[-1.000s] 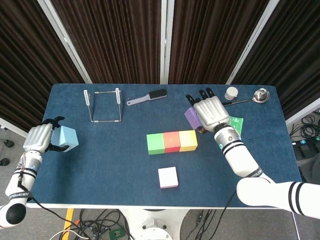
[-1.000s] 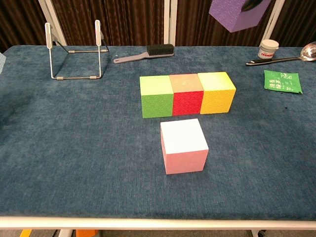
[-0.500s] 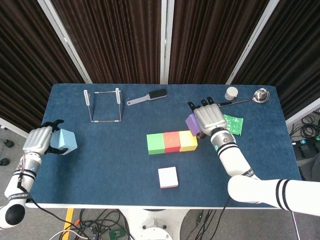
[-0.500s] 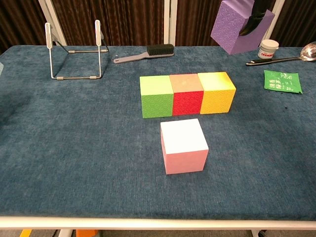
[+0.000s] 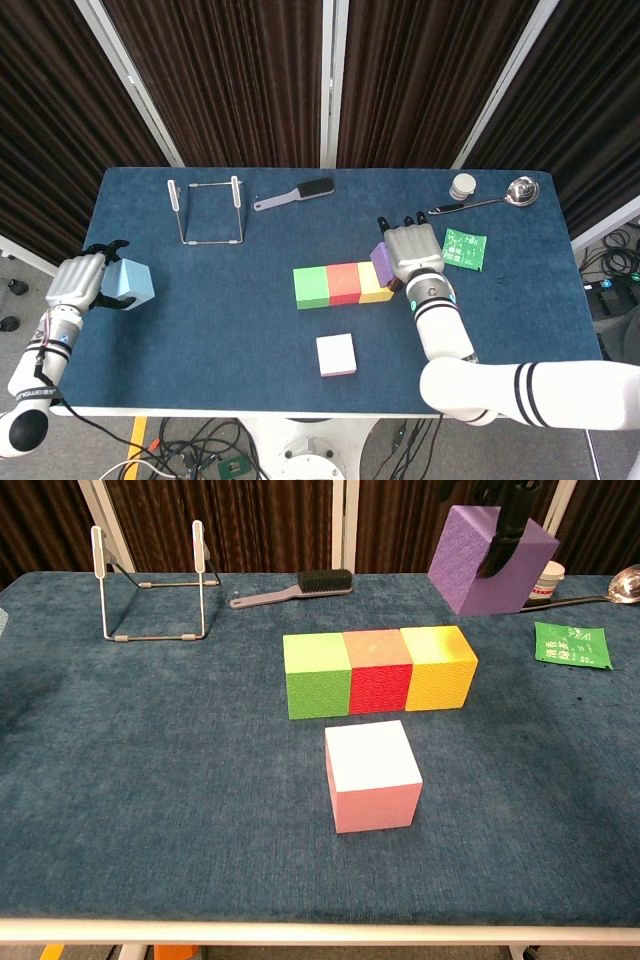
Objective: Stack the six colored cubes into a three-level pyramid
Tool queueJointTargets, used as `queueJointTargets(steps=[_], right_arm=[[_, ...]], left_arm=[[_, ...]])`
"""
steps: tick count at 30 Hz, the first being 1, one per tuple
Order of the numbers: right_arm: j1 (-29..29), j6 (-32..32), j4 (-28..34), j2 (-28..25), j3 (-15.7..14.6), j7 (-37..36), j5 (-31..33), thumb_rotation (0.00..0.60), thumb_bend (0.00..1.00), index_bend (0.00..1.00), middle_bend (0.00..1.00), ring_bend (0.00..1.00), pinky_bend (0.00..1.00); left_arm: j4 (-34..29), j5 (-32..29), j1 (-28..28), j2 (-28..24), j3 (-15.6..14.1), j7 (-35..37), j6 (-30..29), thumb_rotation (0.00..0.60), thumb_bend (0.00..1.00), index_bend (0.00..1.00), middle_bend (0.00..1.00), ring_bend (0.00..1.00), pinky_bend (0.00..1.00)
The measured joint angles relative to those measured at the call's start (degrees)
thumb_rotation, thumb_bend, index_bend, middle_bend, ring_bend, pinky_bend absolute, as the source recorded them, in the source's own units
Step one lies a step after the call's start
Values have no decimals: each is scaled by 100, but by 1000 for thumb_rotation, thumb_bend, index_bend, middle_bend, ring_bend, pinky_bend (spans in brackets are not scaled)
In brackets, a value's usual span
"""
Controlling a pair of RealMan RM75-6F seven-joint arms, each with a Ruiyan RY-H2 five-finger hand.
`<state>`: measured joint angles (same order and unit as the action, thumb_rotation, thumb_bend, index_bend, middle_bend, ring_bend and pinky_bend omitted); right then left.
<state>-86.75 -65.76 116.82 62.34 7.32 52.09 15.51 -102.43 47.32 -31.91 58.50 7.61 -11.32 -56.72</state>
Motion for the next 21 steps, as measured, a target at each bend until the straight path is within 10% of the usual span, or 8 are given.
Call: queueJointTargets(steps=[21], right_arm=[[-304, -668, -1250, 1468, 785, 1204, 997, 600, 91, 0, 555, 121, 0]], left_arm=[[385, 378, 239, 17, -87, 512, 196, 600, 206, 143, 464, 119, 209]])
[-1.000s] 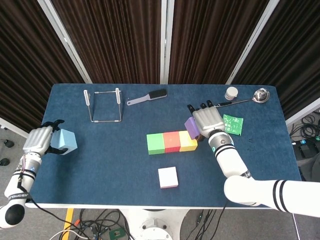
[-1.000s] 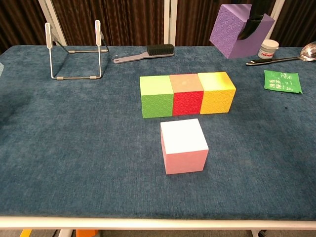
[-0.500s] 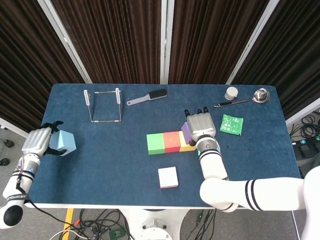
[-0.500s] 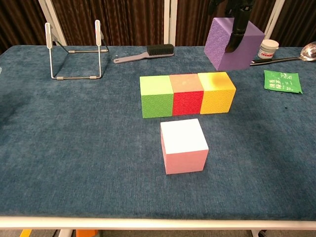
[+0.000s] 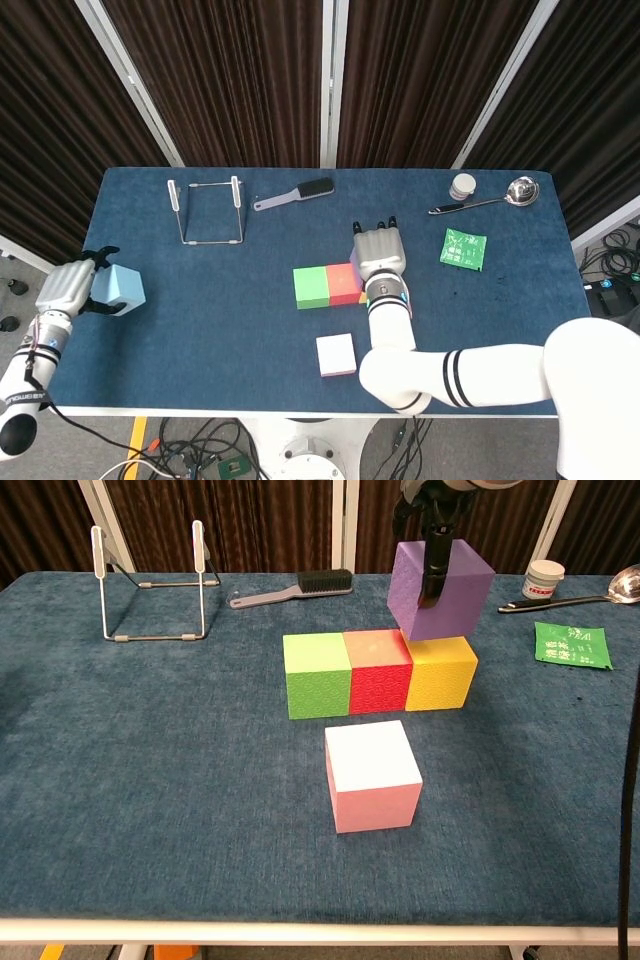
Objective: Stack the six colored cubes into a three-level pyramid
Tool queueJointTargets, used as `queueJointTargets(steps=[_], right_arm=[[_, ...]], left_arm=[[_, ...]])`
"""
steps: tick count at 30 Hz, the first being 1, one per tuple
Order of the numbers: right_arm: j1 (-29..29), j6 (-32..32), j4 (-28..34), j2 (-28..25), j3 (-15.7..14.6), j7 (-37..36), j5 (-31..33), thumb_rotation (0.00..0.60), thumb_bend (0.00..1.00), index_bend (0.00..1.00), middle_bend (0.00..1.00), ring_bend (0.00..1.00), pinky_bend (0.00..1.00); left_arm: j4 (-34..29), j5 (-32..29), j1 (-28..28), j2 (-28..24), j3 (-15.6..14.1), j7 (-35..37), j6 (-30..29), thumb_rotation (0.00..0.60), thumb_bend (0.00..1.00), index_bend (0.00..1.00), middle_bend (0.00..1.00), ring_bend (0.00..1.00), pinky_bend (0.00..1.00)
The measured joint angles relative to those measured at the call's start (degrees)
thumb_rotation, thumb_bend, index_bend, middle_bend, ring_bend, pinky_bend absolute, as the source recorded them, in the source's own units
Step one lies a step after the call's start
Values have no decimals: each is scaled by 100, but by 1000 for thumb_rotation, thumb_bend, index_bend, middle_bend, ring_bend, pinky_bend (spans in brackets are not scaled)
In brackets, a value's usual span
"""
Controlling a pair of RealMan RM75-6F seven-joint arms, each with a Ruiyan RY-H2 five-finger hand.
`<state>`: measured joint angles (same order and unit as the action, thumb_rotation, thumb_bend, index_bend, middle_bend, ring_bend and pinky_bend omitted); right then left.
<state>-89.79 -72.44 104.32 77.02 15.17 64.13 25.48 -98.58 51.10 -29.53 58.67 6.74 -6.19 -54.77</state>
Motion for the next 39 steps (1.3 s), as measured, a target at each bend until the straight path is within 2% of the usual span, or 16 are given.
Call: queueJointTargets(steps=[15, 24, 36, 39], right_arm=[[179, -286, -528, 635, 438, 558, -56, 600, 60, 0, 552, 121, 0], [288, -365, -663, 793, 748, 876, -38, 600, 45, 0, 550, 121, 0], [478, -434, -683, 853, 1009, 1188, -106, 600, 28, 0, 370, 107, 0], [520, -419, -701, 871, 1077, 1225, -131, 600, 27, 0, 357, 106, 0]], left_arm=[[136, 153, 116, 24, -13, 142, 8, 600, 206, 143, 468, 119, 209], [143, 183, 168, -6, -21, 207, 52, 600, 206, 143, 468, 119, 209], [195, 184, 193, 28, -26, 225, 102, 600, 206, 143, 467, 119, 209], [213, 168, 199, 40, -31, 219, 115, 600, 206, 143, 467, 119, 209]])
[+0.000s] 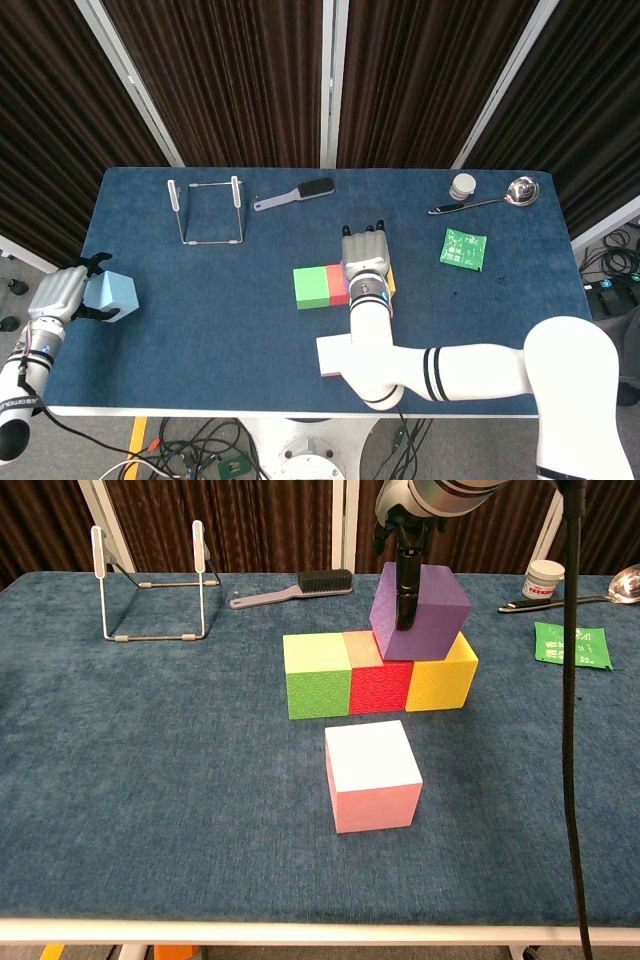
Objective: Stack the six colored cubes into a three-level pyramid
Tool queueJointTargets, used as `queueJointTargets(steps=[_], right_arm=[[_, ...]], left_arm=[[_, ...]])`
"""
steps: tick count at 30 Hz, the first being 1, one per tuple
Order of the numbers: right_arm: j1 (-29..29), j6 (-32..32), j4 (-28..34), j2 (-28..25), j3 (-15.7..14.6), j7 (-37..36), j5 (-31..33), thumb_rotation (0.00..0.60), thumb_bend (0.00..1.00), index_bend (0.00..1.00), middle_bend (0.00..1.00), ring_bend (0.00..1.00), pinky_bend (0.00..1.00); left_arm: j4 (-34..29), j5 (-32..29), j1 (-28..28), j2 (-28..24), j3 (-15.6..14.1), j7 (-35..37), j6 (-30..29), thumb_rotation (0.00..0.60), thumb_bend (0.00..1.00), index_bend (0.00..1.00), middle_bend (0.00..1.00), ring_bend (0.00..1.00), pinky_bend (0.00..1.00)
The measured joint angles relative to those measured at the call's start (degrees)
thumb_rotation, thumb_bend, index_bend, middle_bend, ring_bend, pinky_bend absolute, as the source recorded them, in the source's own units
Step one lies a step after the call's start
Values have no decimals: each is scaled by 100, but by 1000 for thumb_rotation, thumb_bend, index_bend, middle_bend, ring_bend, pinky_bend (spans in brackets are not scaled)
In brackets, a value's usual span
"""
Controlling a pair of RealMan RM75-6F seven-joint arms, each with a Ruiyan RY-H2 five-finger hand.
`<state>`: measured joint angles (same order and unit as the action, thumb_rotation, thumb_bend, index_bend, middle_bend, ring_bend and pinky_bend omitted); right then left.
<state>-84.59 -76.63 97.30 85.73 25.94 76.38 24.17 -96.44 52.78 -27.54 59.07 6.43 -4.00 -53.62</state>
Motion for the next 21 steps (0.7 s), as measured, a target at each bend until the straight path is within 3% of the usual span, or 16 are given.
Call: queueJointTargets(steps=[21], right_arm=[[172, 39, -57, 62, 320, 299, -31, 600, 17, 0, 239, 19, 0]], left_arm=[[-13, -12, 30, -8, 3, -36, 9, 600, 206, 143, 466, 118, 209]])
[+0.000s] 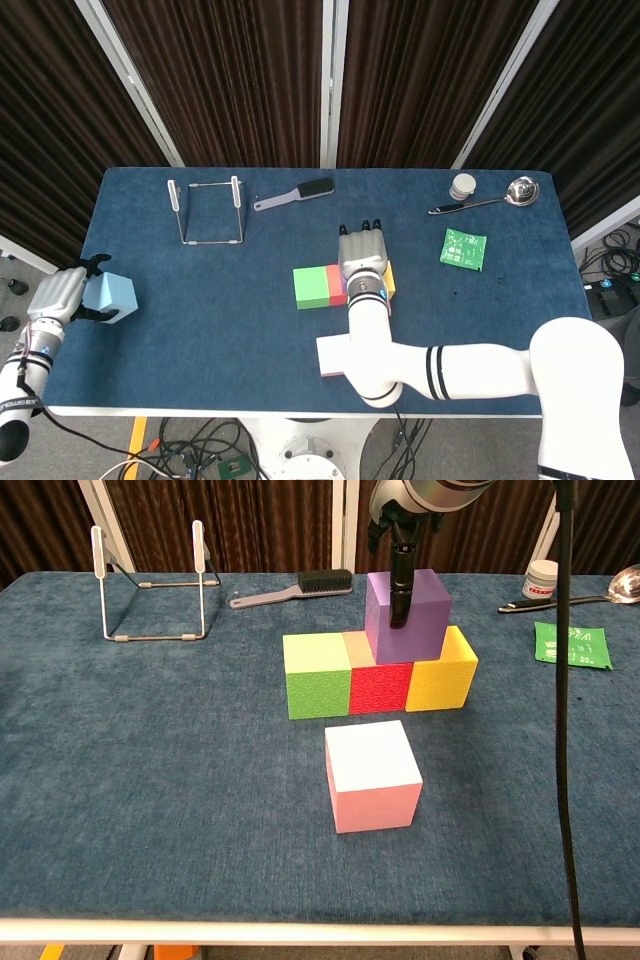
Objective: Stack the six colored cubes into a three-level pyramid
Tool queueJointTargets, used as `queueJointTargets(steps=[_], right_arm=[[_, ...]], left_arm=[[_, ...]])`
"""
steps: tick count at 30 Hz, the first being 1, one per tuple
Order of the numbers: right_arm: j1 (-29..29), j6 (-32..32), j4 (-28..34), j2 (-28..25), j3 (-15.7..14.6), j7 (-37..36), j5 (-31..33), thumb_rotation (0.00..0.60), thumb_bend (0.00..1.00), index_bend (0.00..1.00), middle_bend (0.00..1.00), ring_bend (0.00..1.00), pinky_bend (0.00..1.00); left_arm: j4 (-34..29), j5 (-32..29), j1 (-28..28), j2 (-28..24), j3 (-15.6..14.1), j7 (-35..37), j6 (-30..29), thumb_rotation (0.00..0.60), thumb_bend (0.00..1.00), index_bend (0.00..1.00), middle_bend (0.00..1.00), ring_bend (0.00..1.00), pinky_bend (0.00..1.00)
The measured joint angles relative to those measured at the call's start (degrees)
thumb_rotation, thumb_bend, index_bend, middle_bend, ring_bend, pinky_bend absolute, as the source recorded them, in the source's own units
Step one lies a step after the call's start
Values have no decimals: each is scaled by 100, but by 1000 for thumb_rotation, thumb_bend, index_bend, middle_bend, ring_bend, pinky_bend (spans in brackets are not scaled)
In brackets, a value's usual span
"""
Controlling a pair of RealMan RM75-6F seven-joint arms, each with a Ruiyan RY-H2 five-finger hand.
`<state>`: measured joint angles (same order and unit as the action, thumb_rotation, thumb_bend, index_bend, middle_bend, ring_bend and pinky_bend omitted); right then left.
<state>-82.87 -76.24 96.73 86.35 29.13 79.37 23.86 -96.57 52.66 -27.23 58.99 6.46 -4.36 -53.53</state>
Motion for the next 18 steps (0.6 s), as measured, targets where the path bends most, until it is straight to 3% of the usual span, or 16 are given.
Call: queueJointTargets(steps=[10, 18], right_arm=[[163, -58, 515, -400, 323, -161, -75, 600, 15, 0, 222, 16, 0], [927, 91, 1669, -1640, 679, -705, -261, 600, 9, 0, 203, 0, 0]], left_arm=[[-89, 4, -10, -112, 74, 24, -29, 600, 206, 143, 465, 119, 209], [-455, -37, -112, -245, 189, -80, -70, 600, 206, 143, 465, 119, 209]])
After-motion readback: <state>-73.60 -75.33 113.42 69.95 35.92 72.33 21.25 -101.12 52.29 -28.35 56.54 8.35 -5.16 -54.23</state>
